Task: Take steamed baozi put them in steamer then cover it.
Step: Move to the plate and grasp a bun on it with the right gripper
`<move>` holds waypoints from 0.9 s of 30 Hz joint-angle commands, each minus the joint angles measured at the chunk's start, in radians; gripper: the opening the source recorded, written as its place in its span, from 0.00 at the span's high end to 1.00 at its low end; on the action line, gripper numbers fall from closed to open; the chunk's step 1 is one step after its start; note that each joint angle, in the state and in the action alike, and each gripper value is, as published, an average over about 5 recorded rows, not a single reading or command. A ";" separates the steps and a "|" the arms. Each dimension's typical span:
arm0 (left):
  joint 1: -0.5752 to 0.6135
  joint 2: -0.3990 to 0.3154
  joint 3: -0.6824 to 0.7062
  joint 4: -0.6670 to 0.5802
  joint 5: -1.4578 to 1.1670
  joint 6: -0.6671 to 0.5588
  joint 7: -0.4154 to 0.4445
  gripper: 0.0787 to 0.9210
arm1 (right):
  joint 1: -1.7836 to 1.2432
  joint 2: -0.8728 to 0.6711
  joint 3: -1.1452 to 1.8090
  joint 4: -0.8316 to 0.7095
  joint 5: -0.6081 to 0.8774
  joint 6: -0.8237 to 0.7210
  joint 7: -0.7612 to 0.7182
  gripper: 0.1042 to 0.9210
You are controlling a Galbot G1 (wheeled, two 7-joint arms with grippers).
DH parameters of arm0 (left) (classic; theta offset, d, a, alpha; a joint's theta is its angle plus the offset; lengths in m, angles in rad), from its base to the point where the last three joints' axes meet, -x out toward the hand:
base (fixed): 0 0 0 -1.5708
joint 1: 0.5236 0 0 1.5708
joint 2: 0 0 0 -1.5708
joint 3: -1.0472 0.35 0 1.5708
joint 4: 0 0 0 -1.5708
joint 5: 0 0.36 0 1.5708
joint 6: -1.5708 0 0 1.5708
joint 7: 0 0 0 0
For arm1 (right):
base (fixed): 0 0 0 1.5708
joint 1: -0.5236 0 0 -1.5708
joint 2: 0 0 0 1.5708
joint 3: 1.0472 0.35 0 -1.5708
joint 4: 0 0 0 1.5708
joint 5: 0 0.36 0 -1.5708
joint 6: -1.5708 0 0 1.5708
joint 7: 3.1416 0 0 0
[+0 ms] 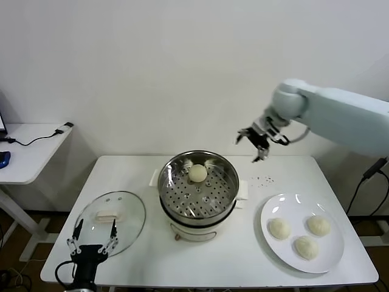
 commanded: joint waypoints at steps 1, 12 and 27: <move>0.004 0.000 0.000 -0.002 0.000 0.000 -0.001 0.12 | -0.257 -0.253 0.085 0.105 0.115 -0.236 0.028 0.12; 0.011 -0.002 0.000 0.000 0.002 0.000 -0.001 0.12 | -0.566 -0.253 0.300 0.059 -0.086 -0.208 0.001 0.12; 0.019 -0.005 -0.001 0.012 0.002 -0.009 -0.003 0.12 | -0.621 -0.168 0.322 -0.010 -0.130 -0.209 0.010 0.12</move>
